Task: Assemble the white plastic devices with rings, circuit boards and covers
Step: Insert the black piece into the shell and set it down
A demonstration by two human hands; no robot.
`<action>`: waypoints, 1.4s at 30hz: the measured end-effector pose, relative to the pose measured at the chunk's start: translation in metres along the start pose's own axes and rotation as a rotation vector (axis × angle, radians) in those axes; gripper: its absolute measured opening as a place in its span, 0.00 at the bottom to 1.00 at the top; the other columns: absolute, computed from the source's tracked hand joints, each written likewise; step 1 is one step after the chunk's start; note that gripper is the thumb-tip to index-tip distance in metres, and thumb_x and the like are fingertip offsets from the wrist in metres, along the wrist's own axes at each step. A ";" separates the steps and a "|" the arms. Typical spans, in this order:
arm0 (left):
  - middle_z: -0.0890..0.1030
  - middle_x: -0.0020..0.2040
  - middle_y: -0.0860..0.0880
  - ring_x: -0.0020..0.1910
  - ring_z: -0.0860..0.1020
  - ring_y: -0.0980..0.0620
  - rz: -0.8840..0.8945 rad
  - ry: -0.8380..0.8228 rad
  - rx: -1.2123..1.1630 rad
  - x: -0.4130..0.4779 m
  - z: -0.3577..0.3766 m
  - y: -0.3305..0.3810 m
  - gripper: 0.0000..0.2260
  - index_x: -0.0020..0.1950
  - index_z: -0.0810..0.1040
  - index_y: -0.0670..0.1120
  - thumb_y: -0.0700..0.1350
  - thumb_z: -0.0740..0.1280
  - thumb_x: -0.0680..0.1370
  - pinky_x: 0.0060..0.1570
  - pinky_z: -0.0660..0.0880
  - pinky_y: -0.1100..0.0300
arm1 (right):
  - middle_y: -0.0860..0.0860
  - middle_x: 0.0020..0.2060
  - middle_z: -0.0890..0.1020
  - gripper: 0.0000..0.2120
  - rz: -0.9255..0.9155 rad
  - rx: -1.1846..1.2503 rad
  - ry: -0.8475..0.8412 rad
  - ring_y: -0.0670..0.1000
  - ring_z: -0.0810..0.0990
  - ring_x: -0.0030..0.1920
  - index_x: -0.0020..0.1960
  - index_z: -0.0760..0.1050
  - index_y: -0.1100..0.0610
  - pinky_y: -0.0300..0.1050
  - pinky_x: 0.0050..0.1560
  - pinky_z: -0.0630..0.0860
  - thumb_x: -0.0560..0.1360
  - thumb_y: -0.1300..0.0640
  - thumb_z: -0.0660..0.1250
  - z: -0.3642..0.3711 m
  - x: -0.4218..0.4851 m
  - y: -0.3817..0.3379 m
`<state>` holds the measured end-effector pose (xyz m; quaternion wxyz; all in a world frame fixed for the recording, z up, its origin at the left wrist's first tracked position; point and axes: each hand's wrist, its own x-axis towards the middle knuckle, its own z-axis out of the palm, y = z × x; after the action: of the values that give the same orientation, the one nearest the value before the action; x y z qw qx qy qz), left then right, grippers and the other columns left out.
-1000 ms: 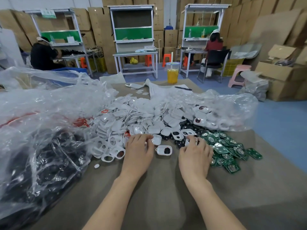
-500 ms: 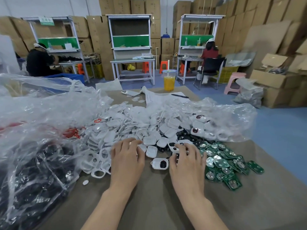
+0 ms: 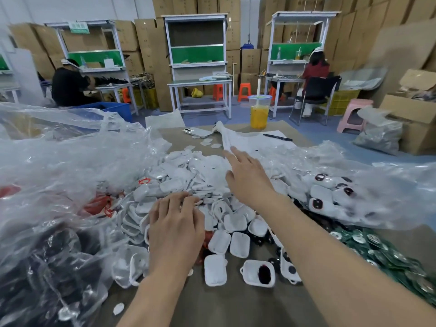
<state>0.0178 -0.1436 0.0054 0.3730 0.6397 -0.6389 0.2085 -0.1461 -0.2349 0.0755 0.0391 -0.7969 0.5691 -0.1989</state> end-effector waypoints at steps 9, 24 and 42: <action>0.83 0.49 0.47 0.52 0.78 0.43 -0.003 0.018 0.003 0.004 0.002 -0.003 0.14 0.52 0.84 0.46 0.45 0.58 0.78 0.59 0.74 0.45 | 0.53 0.57 0.80 0.13 0.021 -0.167 -0.025 0.57 0.73 0.53 0.61 0.72 0.52 0.48 0.50 0.62 0.79 0.63 0.59 0.015 0.014 -0.007; 0.83 0.48 0.46 0.52 0.77 0.42 0.022 0.005 -0.009 0.000 0.001 -0.003 0.16 0.52 0.84 0.45 0.45 0.56 0.78 0.60 0.73 0.43 | 0.53 0.47 0.83 0.17 0.242 0.136 0.227 0.57 0.79 0.51 0.57 0.80 0.52 0.52 0.50 0.76 0.84 0.46 0.56 -0.023 -0.024 0.020; 0.82 0.49 0.51 0.51 0.75 0.46 0.111 0.121 -0.277 -0.001 -0.029 0.022 0.08 0.56 0.80 0.46 0.45 0.64 0.80 0.54 0.71 0.51 | 0.40 0.42 0.86 0.08 0.301 1.048 0.252 0.38 0.82 0.40 0.52 0.82 0.42 0.33 0.44 0.76 0.77 0.55 0.72 -0.015 -0.112 0.027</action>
<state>0.0019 -0.1191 0.0277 0.4835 0.5318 -0.6724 0.1768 -0.2065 -0.1382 0.0510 0.3897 -0.5511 0.5019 -0.5409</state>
